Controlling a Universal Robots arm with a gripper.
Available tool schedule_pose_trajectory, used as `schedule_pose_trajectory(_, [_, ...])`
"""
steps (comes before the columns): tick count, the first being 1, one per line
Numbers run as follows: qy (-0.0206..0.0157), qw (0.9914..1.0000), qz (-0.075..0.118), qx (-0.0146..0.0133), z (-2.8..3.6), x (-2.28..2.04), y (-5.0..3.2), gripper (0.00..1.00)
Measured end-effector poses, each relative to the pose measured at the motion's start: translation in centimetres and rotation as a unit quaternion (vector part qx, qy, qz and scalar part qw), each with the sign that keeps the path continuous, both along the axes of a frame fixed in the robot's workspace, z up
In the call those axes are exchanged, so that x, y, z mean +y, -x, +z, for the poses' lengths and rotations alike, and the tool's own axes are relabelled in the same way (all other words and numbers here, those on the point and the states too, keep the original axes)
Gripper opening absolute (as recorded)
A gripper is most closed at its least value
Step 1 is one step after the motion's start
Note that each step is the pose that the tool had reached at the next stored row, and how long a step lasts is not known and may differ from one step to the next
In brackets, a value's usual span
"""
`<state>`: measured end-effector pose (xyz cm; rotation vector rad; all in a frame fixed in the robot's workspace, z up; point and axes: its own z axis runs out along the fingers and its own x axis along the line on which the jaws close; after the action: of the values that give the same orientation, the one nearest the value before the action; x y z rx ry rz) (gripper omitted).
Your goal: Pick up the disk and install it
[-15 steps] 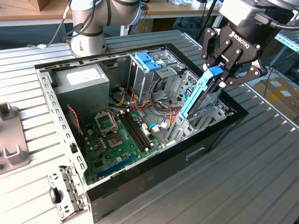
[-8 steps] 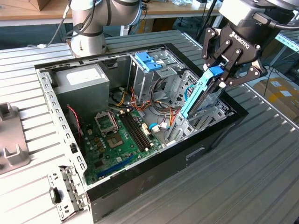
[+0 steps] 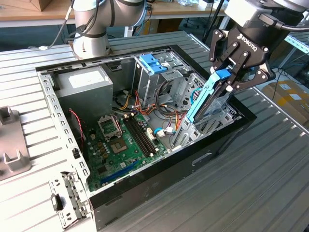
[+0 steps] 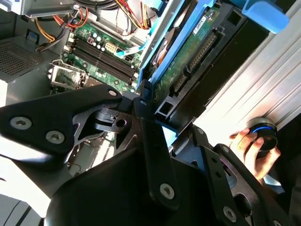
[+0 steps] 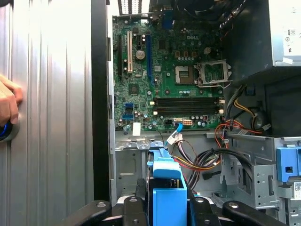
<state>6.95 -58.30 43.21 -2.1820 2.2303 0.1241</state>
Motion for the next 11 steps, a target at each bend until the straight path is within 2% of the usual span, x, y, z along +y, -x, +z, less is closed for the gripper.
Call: schedule_pose_trajectory(11, [0.0000,1.00000,0.000,0.0000,-0.81,0.00,0.00,0.37])
